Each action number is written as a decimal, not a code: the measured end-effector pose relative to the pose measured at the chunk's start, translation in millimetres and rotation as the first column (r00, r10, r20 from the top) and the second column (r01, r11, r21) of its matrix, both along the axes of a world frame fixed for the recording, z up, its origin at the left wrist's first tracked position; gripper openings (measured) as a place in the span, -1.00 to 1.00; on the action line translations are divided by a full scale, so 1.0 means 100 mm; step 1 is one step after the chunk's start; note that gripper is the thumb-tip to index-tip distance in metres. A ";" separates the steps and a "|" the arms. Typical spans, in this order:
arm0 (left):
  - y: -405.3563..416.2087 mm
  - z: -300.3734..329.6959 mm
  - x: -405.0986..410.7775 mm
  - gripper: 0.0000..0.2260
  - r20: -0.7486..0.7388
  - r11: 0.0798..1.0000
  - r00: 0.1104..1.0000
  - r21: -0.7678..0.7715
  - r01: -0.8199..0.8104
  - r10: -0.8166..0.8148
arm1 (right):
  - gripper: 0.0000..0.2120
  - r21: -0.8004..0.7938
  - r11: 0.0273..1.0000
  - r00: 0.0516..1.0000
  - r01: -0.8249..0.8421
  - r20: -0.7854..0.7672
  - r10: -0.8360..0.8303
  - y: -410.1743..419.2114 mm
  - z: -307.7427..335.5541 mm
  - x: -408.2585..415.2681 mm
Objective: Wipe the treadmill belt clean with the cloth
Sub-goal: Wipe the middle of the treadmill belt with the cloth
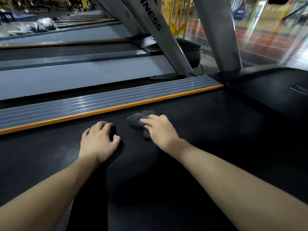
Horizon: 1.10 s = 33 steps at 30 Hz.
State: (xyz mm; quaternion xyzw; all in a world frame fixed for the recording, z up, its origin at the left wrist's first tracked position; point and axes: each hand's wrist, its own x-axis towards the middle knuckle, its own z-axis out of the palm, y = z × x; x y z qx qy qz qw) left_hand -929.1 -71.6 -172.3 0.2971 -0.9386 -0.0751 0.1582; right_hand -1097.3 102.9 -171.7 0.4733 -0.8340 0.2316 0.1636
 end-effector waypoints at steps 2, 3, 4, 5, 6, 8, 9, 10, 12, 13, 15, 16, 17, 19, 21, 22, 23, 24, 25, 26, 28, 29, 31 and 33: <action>0.01 0.00 -0.01 -0.56 -0.012 1.000 1.000 0.004 -0.002 0.003 | -0.74 -0.006 0.993 0.992 0.115 -0.051 -0.115 0.41 0.00 -0.57; 0.01 0.00 -0.03 -0.56 -0.015 1.000 1.000 0.005 -0.002 0.003 | -0.76 -0.026 0.974 0.973 0.223 -0.052 -0.224 0.66 0.02 -0.85; 0.00 0.00 -0.04 -0.57 -0.014 1.000 1.000 0.003 -0.004 0.004 | -0.77 -0.036 0.939 0.939 0.343 -0.006 -0.343 0.89 0.04 -1.02; -0.01 -0.01 -0.04 -0.57 -0.009 1.000 1.000 -0.001 -0.007 0.007 | -0.77 -0.044 0.891 0.892 0.452 0.059 -0.449 1.04 0.04 -1.09; -0.01 -0.02 -0.05 -0.58 -0.002 1.000 1.000 -0.006 -0.009 0.009 | -0.78 -0.053 0.851 0.851 0.523 0.093 -0.517 1.07 0.06 -1.04; -0.02 -0.03 -0.06 -0.58 0.004 1.000 1.000 -0.003 -0.010 0.010 | -0.80 -0.096 0.849 0.854 0.520 0.075 -0.514 0.83 0.08 -0.71; -0.03 -0.03 -0.06 -0.58 0.001 1.000 1.000 0.000 -0.009 0.009 | -0.82 -0.123 0.892 0.901 0.434 0.033 -0.434 0.61 0.10 -0.46; -0.03 -0.02 -0.05 -0.56 0.000 1.000 1.000 0.001 -0.005 0.005 | -0.83 -0.131 0.940 0.948 0.315 -0.009 -0.319 0.37 0.12 -0.18; -0.02 -0.01 -0.04 -0.51 0.009 1.000 1.000 -0.009 0.003 -0.003 | -0.83 -0.039 0.994 0.994 0.107 -0.031 -0.108 -0.03 0.09 0.40; -0.02 0.00 -0.03 -0.47 0.012 1.000 1.000 -0.012 0.003 -0.002 | -0.82 -0.007 0.999 0.999 0.035 0.014 -0.035 -0.15 0.09 0.59; -0.01 0.01 -0.01 -0.44 0.017 1.000 1.000 -0.013 0.002 -0.001 | -0.78 -0.046 0.997 0.995 -0.065 0.071 0.069 -0.14 0.05 0.54; -0.01 0.01 0.00 -0.45 0.012 1.000 1.000 -0.013 0.005 -0.004 | -0.75 -0.048 0.998 0.997 -0.051 0.052 0.054 -0.03 0.00 0.37; -0.01 0.01 0.00 -0.46 0.003 1.000 1.000 -0.012 0.005 -0.005 | -0.73 -0.038 0.999 1.000 0.004 0.019 -0.003 0.14 -0.04 0.12; -0.02 0.00 -0.02 -0.51 0.000 1.000 1.000 -0.003 0.001 -0.001 | -0.73 -0.041 0.979 0.979 0.201 -0.018 -0.201 0.54 -0.05 -0.47; -0.02 -0.02 -0.05 -0.56 0.003 1.000 1.000 -0.003 0.004 -0.004 | -0.75 -0.021 0.906 0.902 0.424 0.102 -0.420 0.90 0.01 -0.91; -0.03 -0.03 -0.06 -0.57 0.001 1.000 1.000 -0.005 0.004 -0.004 | -0.75 -0.005 0.856 0.843 0.517 0.177 -0.508 0.95 0.04 -0.98; -0.04 -0.04 -0.06 -0.57 -0.001 1.000 1.000 -0.006 0.005 -0.005 | -0.75 0.018 0.815 0.796 0.579 0.205 -0.570 0.91 0.06 -0.94; -0.04 -0.05 -0.05 -0.55 -0.001 1.000 1.000 -0.007 0.010 -0.010 | -0.75 0.028 0.793 0.776 0.609 0.190 -0.602 0.80 0.09 -0.79; -0.04 -0.05 -0.05 -0.53 0.002 1.000 1.000 -0.008 0.014 -0.014 | -0.74 0.026 0.802 0.791 0.597 0.150 -0.593 0.64 0.12 -0.55; -0.04 -0.05 -0.04 -0.51 0.006 1.000 1.000 -0.009 0.017 -0.017 | -0.71 0.016 0.844 0.838 0.536 0.116 -0.534 0.45 0.12 -0.27; -0.04 -0.03 -0.05 -0.50 0.013 1.000 1.000 -0.015 0.021 -0.021 | -0.73 0.009 0.939 0.931 0.344 0.124 -0.342 0.11 0.12 0.28; -0.04 -0.03 -0.04 -0.49 0.015 1.000 1.000 -0.021 0.022 -0.022 | -0.76 0.025 0.968 0.958 0.250 0.138 -0.251 0.00 0.11 0.50; -0.04 -0.03 -0.03 -0.48 0.018 0.999 1.000 -0.031 0.021 -0.020 | -0.81 0.042 0.990 0.983 0.134 0.122 -0.138 -0.05 0.13 0.63; -0.05 -0.04 -0.02 -0.50 0.017 0.999 1.000 -0.030 0.018 -0.017 | -0.79 0.083 0.985 0.987 0.150 0.048 -0.154 0.13 0.19 0.40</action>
